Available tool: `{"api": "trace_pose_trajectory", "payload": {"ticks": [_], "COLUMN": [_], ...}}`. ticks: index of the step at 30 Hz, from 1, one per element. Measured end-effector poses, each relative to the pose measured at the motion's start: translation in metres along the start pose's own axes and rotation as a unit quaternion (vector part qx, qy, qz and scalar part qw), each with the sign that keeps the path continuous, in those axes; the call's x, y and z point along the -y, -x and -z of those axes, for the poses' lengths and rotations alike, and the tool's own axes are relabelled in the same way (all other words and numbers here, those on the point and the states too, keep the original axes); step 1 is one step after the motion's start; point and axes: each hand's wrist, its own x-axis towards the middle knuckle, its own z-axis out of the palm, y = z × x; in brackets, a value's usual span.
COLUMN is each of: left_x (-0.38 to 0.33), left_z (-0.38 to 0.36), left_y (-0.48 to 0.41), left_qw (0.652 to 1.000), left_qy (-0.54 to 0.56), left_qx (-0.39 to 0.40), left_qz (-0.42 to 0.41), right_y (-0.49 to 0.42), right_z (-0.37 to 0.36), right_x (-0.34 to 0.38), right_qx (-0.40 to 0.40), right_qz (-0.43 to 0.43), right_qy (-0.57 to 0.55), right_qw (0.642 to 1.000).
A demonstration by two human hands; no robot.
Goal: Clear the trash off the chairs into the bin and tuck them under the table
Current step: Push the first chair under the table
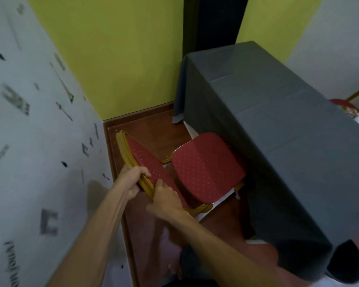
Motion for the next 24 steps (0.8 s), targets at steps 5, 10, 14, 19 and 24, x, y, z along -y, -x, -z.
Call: {"api": "trace_pose_trajectory", "payload": {"ticks": [5, 10, 14, 19, 24], "left_x": [-0.023, -0.043, -0.056, -0.074, -0.082], "left_z": [-0.047, -0.091, -0.120, -0.144, -0.164], "left_y": [-0.024, -0.056, -0.083, -0.106, -0.111], "left_qw": [1.000, 0.999, 0.999, 0.998, 0.998], "left_qy": [-0.024, -0.029, -0.047, -0.052, -0.057], "left_qx": [0.001, -0.011, -0.001, 0.007, 0.010], "left_qz": [-0.010, -0.009, 0.006, 0.026, 0.025], "right_y": [-0.027, -0.056, -0.073, -0.098, -0.111], "right_z": [0.036, 0.074, 0.107, 0.135, 0.154], "right_x": [-0.013, -0.024, -0.034, -0.040, -0.051], "right_qx": [-0.026, -0.032, -0.031, -0.022, -0.016], "right_qz": [-0.022, -0.043, -0.044, -0.038, -0.028], "right_qy": [-0.016, -0.023, -0.015, -0.014, 0.011], "right_qw": [0.999, 0.998, 0.998, 0.999, 0.999]}}
